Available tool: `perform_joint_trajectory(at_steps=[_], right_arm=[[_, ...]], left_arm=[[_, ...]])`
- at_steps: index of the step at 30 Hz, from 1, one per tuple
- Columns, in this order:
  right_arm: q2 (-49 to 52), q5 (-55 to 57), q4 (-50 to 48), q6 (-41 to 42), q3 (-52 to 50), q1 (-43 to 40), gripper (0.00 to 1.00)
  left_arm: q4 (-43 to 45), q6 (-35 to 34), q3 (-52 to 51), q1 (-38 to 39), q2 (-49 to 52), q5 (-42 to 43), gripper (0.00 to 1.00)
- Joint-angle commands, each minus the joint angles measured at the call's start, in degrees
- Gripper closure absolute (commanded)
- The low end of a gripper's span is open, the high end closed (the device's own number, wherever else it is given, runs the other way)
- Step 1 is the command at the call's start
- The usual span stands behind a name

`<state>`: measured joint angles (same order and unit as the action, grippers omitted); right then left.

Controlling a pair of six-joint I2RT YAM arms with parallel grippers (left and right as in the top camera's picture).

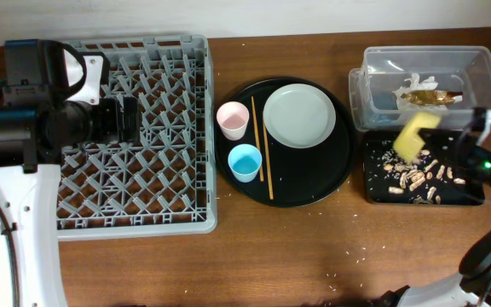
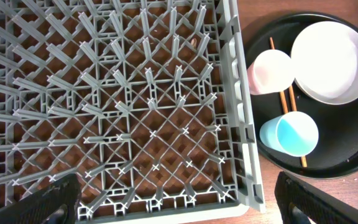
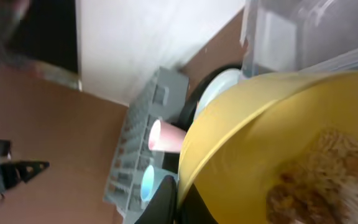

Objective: Sort waste into correct bins and load items into the dishwasher rack
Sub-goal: 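Tip the yellow bowl over the black tray to empty scraps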

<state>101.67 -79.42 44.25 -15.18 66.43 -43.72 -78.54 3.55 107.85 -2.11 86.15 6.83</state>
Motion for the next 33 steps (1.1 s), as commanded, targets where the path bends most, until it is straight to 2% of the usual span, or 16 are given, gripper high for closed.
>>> perform_joint_trajectory(at_steps=[1, 4, 14, 23, 29, 33], right_arm=[[0.3, -4.2, -0.2, 0.6, -0.2, -2.6, 0.96], [0.3, -9.5, 0.0, 2.1, -0.2, -2.9, 0.96], [0.4, -9.5, -1.9, 9.8, -0.2, -3.2, 0.96], [0.4, -9.5, -1.3, 20.4, -0.2, -9.2, 0.96], [0.4, -9.2, -4.2, 22.2, -0.2, -10.0, 0.96], [0.3, -9.5, -2.9, 21.4, -0.2, -6.4, 0.96]], left_arm=[[0.0, 0.4, 0.7, 0.2, 0.1, -0.3, 0.01], [0.0, 0.4, 0.7, 0.2, 0.1, -0.2, 0.01], [0.0, 0.4, 0.7, 0.2, 0.1, -0.3, 0.01], [0.0, 0.4, 0.7, 0.2, 0.1, -0.3, 0.01], [0.0, 0.4, 0.7, 0.2, 0.1, -0.3, 0.01], [0.0, 0.4, 0.7, 0.2, 0.1, -0.2, 0.01]])
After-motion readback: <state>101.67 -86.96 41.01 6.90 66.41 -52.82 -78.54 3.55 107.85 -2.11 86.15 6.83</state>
